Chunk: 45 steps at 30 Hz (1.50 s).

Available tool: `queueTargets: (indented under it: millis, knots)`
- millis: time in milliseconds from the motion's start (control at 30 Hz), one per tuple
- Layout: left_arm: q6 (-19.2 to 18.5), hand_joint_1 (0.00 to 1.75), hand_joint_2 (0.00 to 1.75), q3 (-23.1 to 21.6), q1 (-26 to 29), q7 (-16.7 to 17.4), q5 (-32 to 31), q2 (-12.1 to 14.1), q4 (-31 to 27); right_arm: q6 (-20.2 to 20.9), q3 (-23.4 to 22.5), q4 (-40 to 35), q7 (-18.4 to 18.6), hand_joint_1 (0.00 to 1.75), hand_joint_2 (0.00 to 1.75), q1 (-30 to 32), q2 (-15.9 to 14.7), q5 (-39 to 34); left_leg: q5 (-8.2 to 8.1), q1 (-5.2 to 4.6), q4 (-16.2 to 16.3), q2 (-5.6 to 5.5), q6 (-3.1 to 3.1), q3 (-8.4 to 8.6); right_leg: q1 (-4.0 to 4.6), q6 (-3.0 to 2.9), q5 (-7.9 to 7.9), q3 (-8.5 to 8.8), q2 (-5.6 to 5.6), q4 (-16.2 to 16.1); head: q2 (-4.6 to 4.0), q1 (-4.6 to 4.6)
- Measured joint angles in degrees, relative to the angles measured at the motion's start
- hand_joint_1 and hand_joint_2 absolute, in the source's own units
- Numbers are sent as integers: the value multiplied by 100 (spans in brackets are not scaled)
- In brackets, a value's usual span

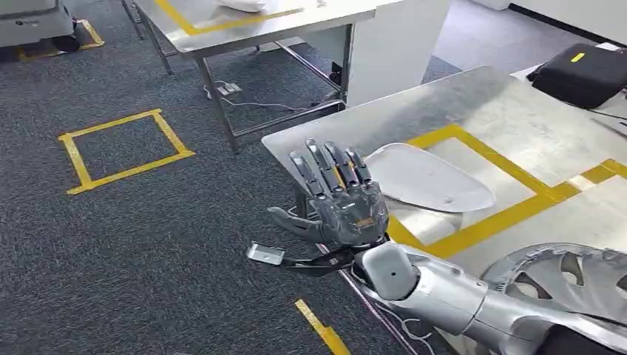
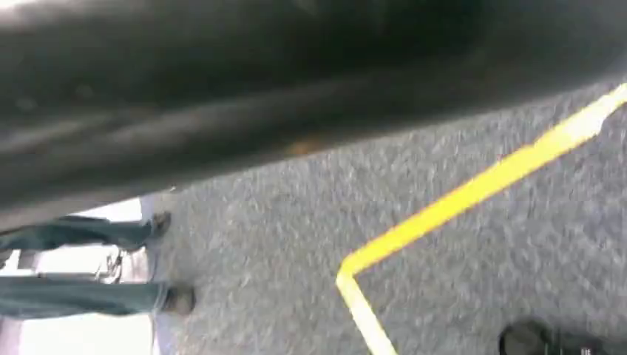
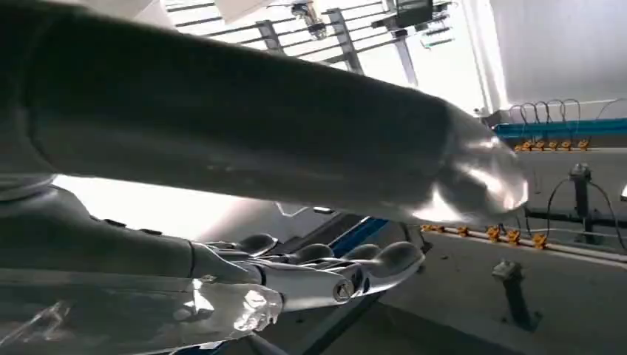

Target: Take the parts from the cabinet and place them on the table.

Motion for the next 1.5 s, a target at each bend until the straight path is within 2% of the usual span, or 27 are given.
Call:
queueTargets:
  millis: [67, 133, 167, 233, 267, 367, 400, 433, 467, 567, 600, 633, 700, 767, 833, 900, 933, 1067, 1100, 1133, 1200, 1233, 1267, 1333, 1400, 1433, 1500]
  knots:
    - [-20, 0, 0, -9, 28, 0, -66, 7, -2, 70, -9, -94, 0, 0, 0, 10, -230, 0, -5, -19, -5, -101, -76, -5, -43, -15, 20, 50, -125, -76, 0, 7]
    - [-42, 0, 0, -48, 53, 0, -120, 18, 0, 234, -132, -412, 0, 0, 0, 94, -604, 0, -277, -51, 343, 512, -137, -146, -46, -56, 25, 126, -292, -122, 0, -70]
    - [-50, 0, 0, -68, 52, 0, -140, 24, 0, 275, -177, -509, 0, 0, 0, 118, -766, -2, -493, -34, 751, 635, -166, -338, -42, -67, 17, 131, -372, -121, 0, -57]
    - [-63, 0, 0, -98, 50, 0, -148, 26, 0, 315, -216, -627, 0, 0, 0, 183, -970, -2, -814, 12, 1609, 702, -210, -757, -40, -80, -4, 139, -538, -118, 0, -61]
    - [-66, 0, 0, -101, 55, 0, -151, 28, 0, 317, -225, -676, 0, 0, 0, 221, -1035, -2, -782, 32, 1708, 708, -229, -813, -40, -73, -13, 145, -609, -117, 0, -68]
    - [-66, 0, 0, -111, 63, 0, -151, 39, 0, 319, -262, -815, 0, 0, 0, 257, -1162, -2, -192, 47, 773, 808, -223, -305, -40, -32, -51, 196, -793, -115, 0, -68]
    - [-66, 0, 0, -120, 60, 0, -151, 46, 0, 319, -278, -854, 0, 0, 0, 258, -1191, -2, 14, 31, 246, 1006, -190, 1, -35, -3, -75, 233, -857, -115, 0, -68]
    - [-66, 0, 0, -129, 47, 0, -153, 46, 0, 319, -295, -889, 0, 0, 0, 267, -1228, -2, -61, -48, 24, 1241, -177, 125, 22, 44, -111, 240, -907, -94, 0, -74]
    - [-66, 0, 0, -136, 25, 0, -155, 44, 0, 321, -306, -909, 0, 0, 0, 267, -1270, -2, -66, -37, 2, 1185, -97, 104, 34, 74, -126, 238, -973, -87, 0, -59]
    - [-68, 0, 0, -140, 46, 0, -166, 42, 0, 345, -315, -977, 0, 0, 0, 270, -1305, -2, -58, -49, -20, 980, -12, 82, 27, 145, -160, 301, -1175, -117, 0, -59]
    - [-81, 0, 0, -144, 58, 0, -186, 44, 0, 413, -363, -1098, 0, 0, 0, 314, -1390, -2, -33, -7, -52, 912, 35, 102, -16, 207, -250, 257, -916, -62, 0, -50]
    - [-92, 0, 0, -155, 53, 0, -203, 44, 0, 448, -434, -1241, 0, 0, 0, 380, -1492, -2, -33, -6, -51, 847, 69, 98, -44, 206, -411, 171, -651, 167, 0, -52]
    - [-146, 0, 0, -192, 48, 0, -267, 44, 0, 561, -564, -1444, 0, 0, 0, 564, -1741, 4, -32, -5, -51, 676, 105, 96, -52, 219, -845, -276, -451, 1098, 0, -6]
    - [-201, 0, 0, -241, 75, -15, -308, 57, 0, 662, -676, -1642, 0, 0, 0, 764, -1939, 0, -33, -9, -46, 508, 106, 99, -47, 231, -985, -651, -410, 1718, 0, -4]
    - [-260, 0, 0, -262, 97, -55, -363, 90, 0, 732, -785, -1851, 0, 0, 0, 905, -2097, 0, -35, -7, -42, 349, 103, 109, -58, 224, -580, -539, -407, 1293, 0, -4]
    - [-319, 0, 0, -297, 100, -92, -408, 114, 0, 743, -928, -2028, -26, 0, 0, 1012, -2235, 0, -46, -2, -37, 202, 78, 133, -95, 214, -28, -87, -238, 270, 0, -4]
    - [-337, 0, 0, -317, 100, -107, -424, 133, 0, 741, -1008, -2090, -39, 0, 0, 1077, -2282, 0, -51, -18, -30, 143, 42, 118, -128, 221, -76, 28, 65, 46, 0, -4]
    - [-380, 0, 0, -385, 160, -120, -474, 198, 0, 728, -1302, -2308, -214, 0, 0, 1374, -2378, 0, -6, 26, -27, -92, -104, 50, -86, 144, -67, 96, -102, 7, 0, -9]
    - [-389, 0, 0, -393, 165, -120, -476, 221, 0, 697, -1411, -2354, -331, 0, 0, 1457, -2378, 0, -54, 27, 13, -25, -131, 45, -125, 101, -45, 124, -197, -33, 0, -2]
    - [-389, 0, 0, -404, 167, -120, -476, 221, 0, 636, -1537, -2382, -501, 0, 0, 1569, -2378, 0, -188, -22, 179, 336, -157, -23, -113, 61, -55, 149, -263, -43, 0, -61]
    - [-391, 0, 0, -422, 126, -112, -481, 230, 0, 257, -1984, -2504, -1418, 0, 0, 2205, -2099, 0, -629, -15, 960, 629, -196, -394, -78, 7, -84, 187, -494, -43, 0, -81]
    - [-387, 0, 0, -422, 128, -100, -483, 238, 0, 139, -2422, -2650, -2177, 0, 0, 2741, -1610, -4, -825, 11, 1417, 713, -216, -602, -38, -31, -113, 204, -637, -47, 0, -63]
    - [-380, 0, 0, -422, 148, -90, -483, 245, 0, 58, -2968, -2819, -3166, 0, 0, 3152, -730, 2, -901, 35, 1697, 741, -230, -721, -11, -65, -135, 202, -726, -39, 0, -28]
    - [-378, 0, 0, -422, 170, -66, -483, 249, 0, -2, -4138, -3059, -6444, 0, 0, 3661, 672, 7, -643, -5, 1465, 743, -192, -568, 7, -62, -178, 231, -848, -12, 0, -182]
    - [-378, 0, 0, -422, 173, -66, -485, 260, 0, -2, -5141, -3150, -8480, 0, 0, 3871, 1256, 0, -196, -42, 598, 830, -80, -72, 30, -54, -221, 301, -1014, -18, 0, -201]
    - [-378, 0, 0, -422, 176, -66, -485, 269, 0, -2, -5547, -3180, -8535, 0, 0, 4034, 1496, 2, -138, -94, 175, 1139, -34, 157, 59, -47, -250, 334, -1081, -18, 0, -199]
    - [-376, 0, 0, -422, 164, -66, -490, 264, 0, -2, -5994, -3276, -8362, 0, 0, 4227, 2014, -13, -202, -121, 59, 1186, -19, 199, 126, -11, -283, 322, -1155, -8, 0, -166]
